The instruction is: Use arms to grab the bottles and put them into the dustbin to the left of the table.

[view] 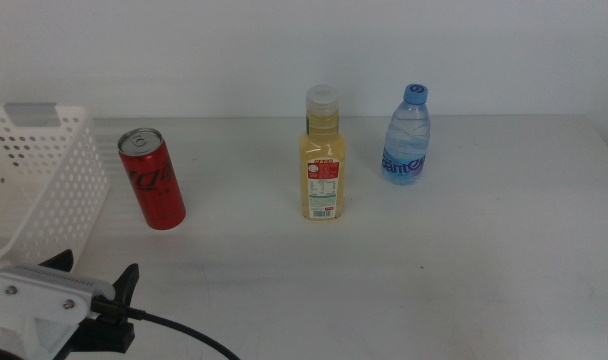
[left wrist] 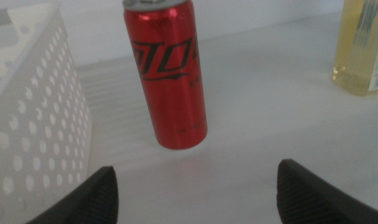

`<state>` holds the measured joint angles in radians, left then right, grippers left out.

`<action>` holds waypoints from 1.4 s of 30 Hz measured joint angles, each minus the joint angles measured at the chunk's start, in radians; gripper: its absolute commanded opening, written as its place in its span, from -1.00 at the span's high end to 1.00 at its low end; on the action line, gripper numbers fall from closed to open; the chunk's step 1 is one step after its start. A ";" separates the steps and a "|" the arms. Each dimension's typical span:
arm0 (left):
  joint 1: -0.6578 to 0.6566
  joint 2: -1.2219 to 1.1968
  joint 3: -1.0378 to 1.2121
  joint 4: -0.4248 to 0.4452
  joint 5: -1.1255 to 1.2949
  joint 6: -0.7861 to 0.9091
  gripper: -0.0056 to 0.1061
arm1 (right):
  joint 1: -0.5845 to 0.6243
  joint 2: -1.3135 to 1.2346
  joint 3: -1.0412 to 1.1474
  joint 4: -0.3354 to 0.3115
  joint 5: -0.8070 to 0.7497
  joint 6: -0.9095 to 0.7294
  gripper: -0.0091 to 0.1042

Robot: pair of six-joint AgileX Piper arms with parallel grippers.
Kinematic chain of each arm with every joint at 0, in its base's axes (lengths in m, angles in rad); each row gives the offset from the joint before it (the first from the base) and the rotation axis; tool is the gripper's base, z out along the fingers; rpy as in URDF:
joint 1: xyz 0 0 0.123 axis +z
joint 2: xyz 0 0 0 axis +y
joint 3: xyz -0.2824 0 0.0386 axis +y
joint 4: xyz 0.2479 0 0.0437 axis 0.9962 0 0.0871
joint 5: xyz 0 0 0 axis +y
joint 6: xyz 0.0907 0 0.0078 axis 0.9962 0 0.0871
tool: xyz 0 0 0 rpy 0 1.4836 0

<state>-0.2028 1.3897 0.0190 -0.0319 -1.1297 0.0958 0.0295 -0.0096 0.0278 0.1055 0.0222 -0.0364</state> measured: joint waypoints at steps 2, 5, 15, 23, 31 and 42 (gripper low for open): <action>-0.001 0.006 0.000 0.000 -0.001 0.000 -0.52 | 0.000 0.000 0.000 0.000 0.000 0.000 -0.70; -0.001 0.009 0.000 0.003 -0.005 0.000 -0.52 | 0.000 0.000 0.000 0.000 0.000 0.000 -0.70; -0.001 0.011 0.000 0.032 -0.006 -0.029 -0.52 | 0.000 0.000 0.000 0.000 0.000 0.000 -0.70; -0.001 0.090 -0.113 0.021 -0.006 -0.033 -0.52 | 0.000 0.000 0.000 0.000 0.000 0.000 -0.70; -0.001 0.253 -0.245 0.011 -0.007 -0.058 -0.52 | 0.000 0.000 0.000 0.000 0.000 0.000 -0.70; -0.001 0.432 -0.427 -0.014 -0.007 -0.079 -0.52 | 0.000 0.000 0.000 0.000 0.000 0.000 -0.70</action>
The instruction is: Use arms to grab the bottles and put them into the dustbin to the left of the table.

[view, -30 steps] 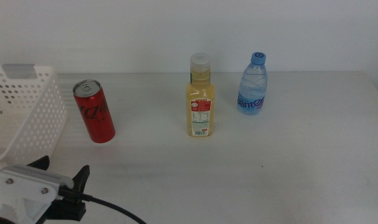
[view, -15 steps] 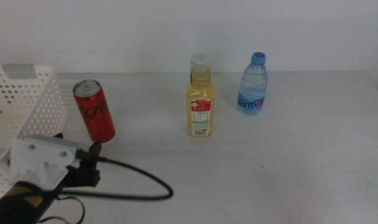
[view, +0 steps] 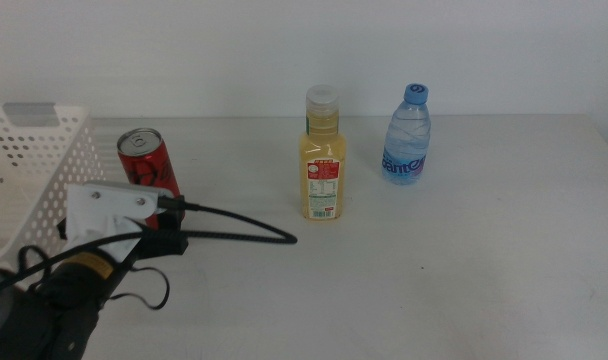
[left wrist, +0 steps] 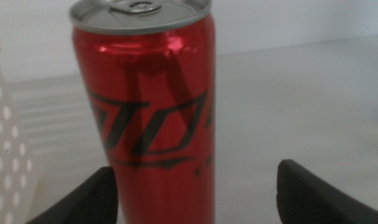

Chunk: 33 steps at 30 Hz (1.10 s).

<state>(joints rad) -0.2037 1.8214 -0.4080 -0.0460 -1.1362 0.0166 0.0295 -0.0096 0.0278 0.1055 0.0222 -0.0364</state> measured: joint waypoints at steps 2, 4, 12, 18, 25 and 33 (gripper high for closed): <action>0.000 0.026 -0.029 -0.002 0.000 0.000 -0.52 | 0.000 0.000 0.000 0.000 0.000 0.000 -0.70; 0.003 0.049 -0.057 -0.004 0.001 0.000 -0.52 | 0.000 0.000 0.000 0.000 0.000 0.000 -0.70; 0.062 0.089 -0.144 0.057 0.012 0.000 -0.52 | 0.000 0.000 0.000 0.000 0.000 0.000 -0.70; 0.068 0.130 -0.215 0.074 0.057 0.000 -0.52 | 0.000 0.000 0.000 0.000 0.000 0.000 -0.70; 0.068 0.181 -0.273 0.075 0.061 -0.008 -0.17 | 0.000 0.000 0.000 0.000 0.000 0.000 -0.70; 0.068 0.180 -0.280 0.089 0.066 -0.026 0.99 | 0.000 0.000 0.000 0.000 0.000 0.000 -0.70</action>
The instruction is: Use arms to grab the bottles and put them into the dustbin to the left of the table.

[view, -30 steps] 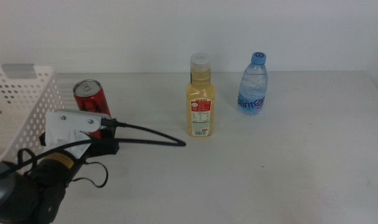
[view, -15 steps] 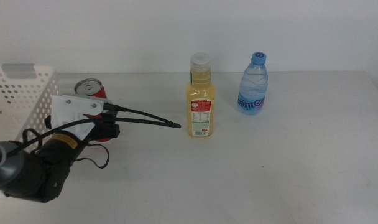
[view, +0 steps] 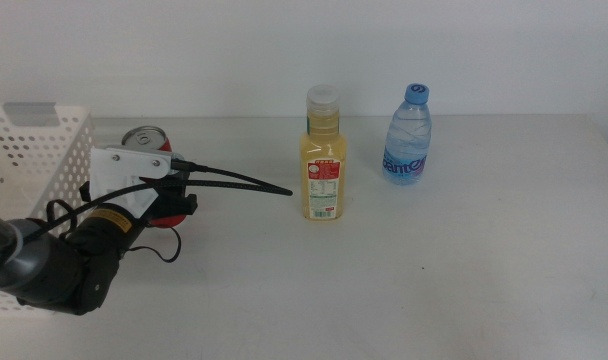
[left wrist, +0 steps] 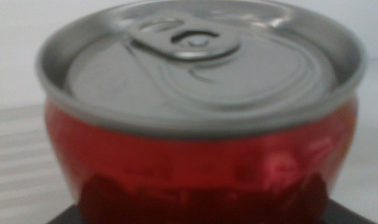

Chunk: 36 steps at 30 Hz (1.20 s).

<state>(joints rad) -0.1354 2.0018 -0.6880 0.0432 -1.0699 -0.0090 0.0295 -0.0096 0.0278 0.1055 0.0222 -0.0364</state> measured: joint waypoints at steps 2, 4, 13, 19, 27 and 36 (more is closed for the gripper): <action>0.000 -0.016 0.000 0.017 0.033 -0.002 0.99 | 0.000 0.000 0.000 0.000 0.000 0.000 -0.70; 0.000 -0.050 0.006 0.043 0.096 -0.002 0.99 | 0.000 0.000 0.000 0.000 0.000 0.000 -0.70; 0.000 -0.298 0.105 0.089 0.273 -0.005 0.99 | 0.000 0.000 0.000 0.000 0.000 0.000 -0.70; 0.000 -0.498 0.135 0.098 0.405 -0.007 0.99 | 0.000 0.000 0.000 0.000 0.000 0.000 -0.70; 0.000 -0.843 0.130 0.100 0.815 -0.082 0.99 | 0.000 0.000 0.000 0.000 0.000 0.000 -0.70; 0.003 -0.975 -0.119 0.083 1.455 -0.070 0.99 | 0.000 0.000 0.000 0.000 0.000 0.000 -0.70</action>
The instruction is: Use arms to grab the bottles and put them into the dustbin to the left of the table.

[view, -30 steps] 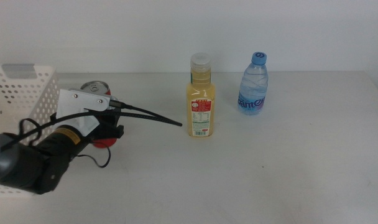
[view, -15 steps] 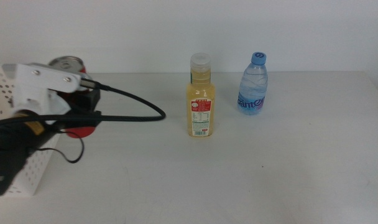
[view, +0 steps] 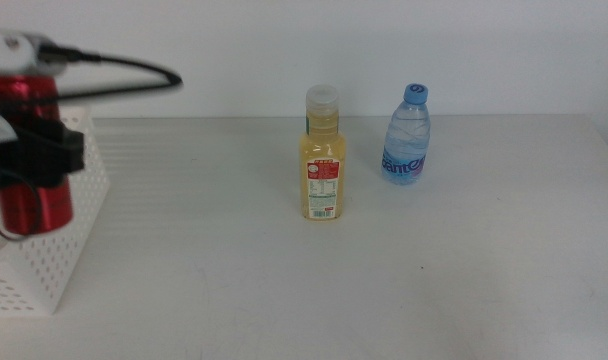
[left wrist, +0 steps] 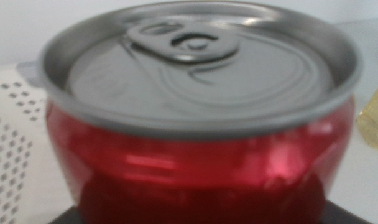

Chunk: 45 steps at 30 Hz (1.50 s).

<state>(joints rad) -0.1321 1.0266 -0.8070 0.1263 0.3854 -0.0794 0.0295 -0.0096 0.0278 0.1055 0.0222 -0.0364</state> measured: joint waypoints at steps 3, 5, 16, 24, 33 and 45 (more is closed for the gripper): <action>0.041 0.009 -0.098 -0.030 0.138 0.031 0.99 | 0.000 0.000 0.000 0.000 0.000 0.000 -0.70; 0.094 0.023 -0.170 -0.055 0.227 0.069 0.99 | 0.000 0.000 0.000 0.000 0.000 0.000 -0.70; 0.420 0.270 -0.480 -0.396 0.560 0.466 0.99 | 0.000 0.000 0.000 0.000 0.000 0.000 -0.70; 0.497 0.490 -0.597 -0.438 0.610 0.525 0.99 | 0.000 0.000 0.000 0.000 0.000 0.000 -0.70; 0.506 0.693 -0.658 -0.403 0.654 0.555 0.99 | 0.000 0.000 0.000 0.000 0.000 0.000 -0.70; 0.506 0.865 -0.658 -0.388 0.630 0.579 0.99 | 0.000 0.000 0.000 0.000 0.000 0.000 -0.70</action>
<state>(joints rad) 0.3737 1.8918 -1.4646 -0.2619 1.0158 0.4991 0.0295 -0.0096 0.0278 0.1055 0.0222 -0.0364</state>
